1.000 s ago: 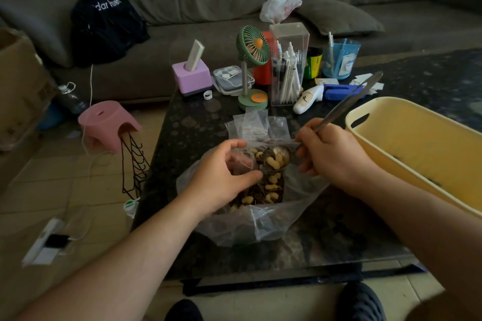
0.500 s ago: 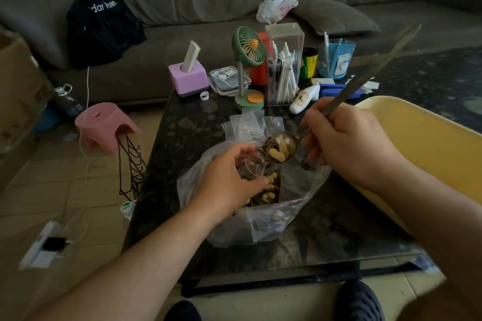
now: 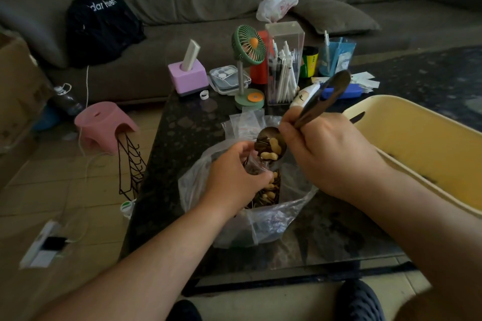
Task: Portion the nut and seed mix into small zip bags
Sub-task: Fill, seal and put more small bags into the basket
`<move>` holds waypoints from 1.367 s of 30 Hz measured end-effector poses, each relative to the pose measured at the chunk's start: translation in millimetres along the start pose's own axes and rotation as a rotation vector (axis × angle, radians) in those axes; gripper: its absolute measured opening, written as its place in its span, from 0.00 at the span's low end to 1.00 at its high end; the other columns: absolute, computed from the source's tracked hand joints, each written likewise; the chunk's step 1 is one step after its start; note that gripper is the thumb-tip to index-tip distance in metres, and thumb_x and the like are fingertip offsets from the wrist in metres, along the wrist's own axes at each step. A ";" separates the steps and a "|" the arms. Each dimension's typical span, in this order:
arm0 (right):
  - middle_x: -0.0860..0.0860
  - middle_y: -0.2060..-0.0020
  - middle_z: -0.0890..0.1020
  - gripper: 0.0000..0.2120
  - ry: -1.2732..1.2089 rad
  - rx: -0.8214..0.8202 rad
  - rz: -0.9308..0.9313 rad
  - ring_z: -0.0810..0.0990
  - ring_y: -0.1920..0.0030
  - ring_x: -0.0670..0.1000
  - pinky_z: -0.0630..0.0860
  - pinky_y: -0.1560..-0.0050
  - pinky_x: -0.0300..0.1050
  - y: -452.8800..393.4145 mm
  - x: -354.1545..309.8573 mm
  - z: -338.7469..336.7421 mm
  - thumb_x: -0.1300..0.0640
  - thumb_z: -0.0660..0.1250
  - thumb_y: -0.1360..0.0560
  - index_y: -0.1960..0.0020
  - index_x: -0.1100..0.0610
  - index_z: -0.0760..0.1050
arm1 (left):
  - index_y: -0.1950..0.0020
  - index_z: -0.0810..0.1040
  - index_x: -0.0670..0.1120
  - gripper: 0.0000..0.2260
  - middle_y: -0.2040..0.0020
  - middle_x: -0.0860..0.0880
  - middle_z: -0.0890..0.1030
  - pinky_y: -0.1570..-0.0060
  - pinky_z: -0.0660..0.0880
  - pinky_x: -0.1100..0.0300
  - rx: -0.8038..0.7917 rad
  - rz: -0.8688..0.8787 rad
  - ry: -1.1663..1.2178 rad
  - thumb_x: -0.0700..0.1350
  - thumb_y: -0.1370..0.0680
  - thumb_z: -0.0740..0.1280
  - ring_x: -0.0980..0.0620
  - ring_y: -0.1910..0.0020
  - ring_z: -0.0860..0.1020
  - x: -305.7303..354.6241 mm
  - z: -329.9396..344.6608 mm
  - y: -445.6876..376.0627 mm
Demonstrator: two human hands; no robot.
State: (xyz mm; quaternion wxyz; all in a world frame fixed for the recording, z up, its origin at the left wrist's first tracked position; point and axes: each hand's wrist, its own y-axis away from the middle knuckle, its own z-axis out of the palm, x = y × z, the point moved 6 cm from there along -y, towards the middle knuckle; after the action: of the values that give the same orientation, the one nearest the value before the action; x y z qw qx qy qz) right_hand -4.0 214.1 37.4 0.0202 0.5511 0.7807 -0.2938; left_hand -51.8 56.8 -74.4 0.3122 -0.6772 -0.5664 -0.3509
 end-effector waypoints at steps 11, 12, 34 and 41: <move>0.52 0.59 0.79 0.12 0.037 0.132 -0.140 0.78 0.65 0.54 0.77 0.68 0.56 7.3 -13.4 10.4 0.54 0.56 0.14 0.45 0.59 0.76 | 0.37 0.73 0.62 0.25 0.51 0.68 0.77 0.61 0.69 0.80 0.031 -0.027 0.042 0.49 0.27 0.81 0.74 0.54 0.75 0.0 -6.1 1.0; 0.52 0.58 0.79 0.13 0.039 0.141 -0.149 0.78 0.64 0.54 0.78 0.68 0.56 7.9 -13.6 10.9 0.54 0.56 0.14 0.45 0.59 0.76 | 0.38 0.73 0.63 0.24 0.51 0.67 0.78 0.61 0.69 0.80 0.037 -0.030 0.047 0.49 0.27 0.81 0.74 0.53 0.75 -0.8 -6.5 1.3; 0.53 0.54 0.81 0.10 0.013 0.161 -0.196 0.79 0.61 0.54 0.79 0.64 0.56 12.0 -8.7 8.3 0.55 0.60 0.14 0.41 0.59 0.77 | 0.31 0.77 0.57 0.26 0.42 0.62 0.84 0.39 0.78 0.63 0.068 -0.036 0.112 0.49 0.27 0.80 0.67 0.42 0.80 -3.8 -9.3 3.2; 0.52 0.52 0.81 0.12 0.016 0.157 -0.122 0.80 0.59 0.52 0.80 0.62 0.54 13.2 4.9 8.4 0.51 0.58 0.14 0.40 0.56 0.77 | 0.34 0.71 0.61 0.27 0.42 0.60 0.83 0.53 0.81 0.65 0.095 -0.032 0.114 0.49 0.27 0.81 0.62 0.47 0.82 -1.0 -20.1 7.4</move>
State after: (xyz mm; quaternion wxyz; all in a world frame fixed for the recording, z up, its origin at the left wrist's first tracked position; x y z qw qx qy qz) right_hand 3.1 217.1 23.0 -0.0474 0.5046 0.7877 -0.3503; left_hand -47.1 38.6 -64.2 0.3703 -0.6315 -0.5744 -0.3662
